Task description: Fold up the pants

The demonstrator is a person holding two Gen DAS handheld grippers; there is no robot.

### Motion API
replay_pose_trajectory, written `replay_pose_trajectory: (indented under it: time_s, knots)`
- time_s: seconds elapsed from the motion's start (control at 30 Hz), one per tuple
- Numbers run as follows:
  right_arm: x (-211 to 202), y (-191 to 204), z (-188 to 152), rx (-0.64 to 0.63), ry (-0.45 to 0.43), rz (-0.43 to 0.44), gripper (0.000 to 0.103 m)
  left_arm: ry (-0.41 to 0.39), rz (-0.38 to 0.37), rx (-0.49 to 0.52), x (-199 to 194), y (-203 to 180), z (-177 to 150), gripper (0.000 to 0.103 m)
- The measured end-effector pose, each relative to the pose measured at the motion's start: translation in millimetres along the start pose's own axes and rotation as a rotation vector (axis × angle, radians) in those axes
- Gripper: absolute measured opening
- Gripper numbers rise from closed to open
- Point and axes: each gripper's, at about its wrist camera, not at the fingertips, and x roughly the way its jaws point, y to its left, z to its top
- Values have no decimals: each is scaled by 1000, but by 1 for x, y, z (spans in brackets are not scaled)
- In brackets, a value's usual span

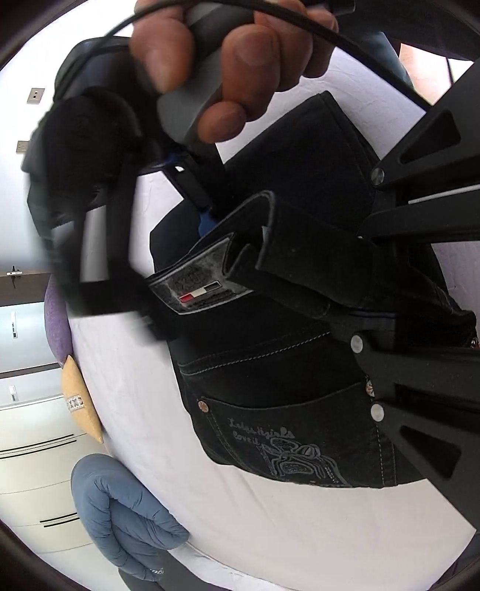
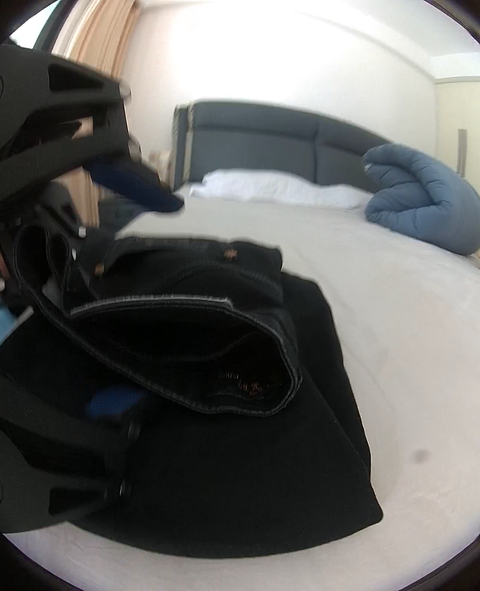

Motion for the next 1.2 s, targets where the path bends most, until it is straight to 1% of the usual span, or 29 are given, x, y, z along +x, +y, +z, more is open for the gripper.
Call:
replay_pose_trajectory:
  time_s: [0.03, 0.07, 0.1, 0.17, 0.23, 0.27, 0.33, 0.4, 0.5, 0.6, 0.7, 0.73, 0.83, 0.97, 1.07, 1.13, 1.2]
  knots:
    - [2, -2, -1, -9, 8, -33, 43, 0, 5, 4, -1, -1, 3, 11]
    - [3, -6, 0, -9, 16, -74, 24, 1, 8, 10, -1, -2, 5, 11]
    - [2, -10, 3, 1, 17, -90, 18, 1, 8, 19, -1, -7, 8, 11]
    - [-4, -12, 2, -3, -4, -92, 14, -8, 8, 37, -5, -19, 14, 11]
    - [-14, -6, -3, -41, -36, -113, 13, -24, 18, 58, -10, -28, 20, 11]
    - [-22, -3, -6, -54, -54, -105, 13, -35, 21, 70, -12, -33, 24, 11]
    - [-30, -1, -2, -65, -76, -89, 13, -50, 20, 89, -16, -41, 31, 11]
    - [-41, -3, -1, -70, -94, -73, 13, -50, 16, 106, -16, -49, 35, 11]
    - [-58, -18, -5, -57, -112, -62, 13, -31, 3, 130, -10, -62, 32, 11]
    - [-70, -43, -12, -10, -126, -49, 13, -17, 7, 160, -5, -77, 25, 12]
    - [-81, -63, -20, 15, -141, -53, 13, -10, 9, 177, -7, -92, 12, 13]
    - [-82, -66, -20, 14, -142, -61, 13, -11, 1, 176, -7, -94, 12, 13]
    - [-83, -70, -16, 0, -142, -78, 13, -18, 4, 187, -4, -101, 19, 13]
    - [-88, -76, -10, -12, -145, -91, 13, -13, -11, 178, 0, -107, 15, 13]
    - [-88, -82, -12, 2, -147, -87, 13, -17, -6, 206, 10, -102, 6, 14]
    - [-82, -87, -13, 10, -157, -61, 11, -31, 0, 217, 6, -111, -1, 16]
    - [-83, -96, -15, 25, -176, -10, 11, -33, -25, 202, 0, -110, 0, 24]
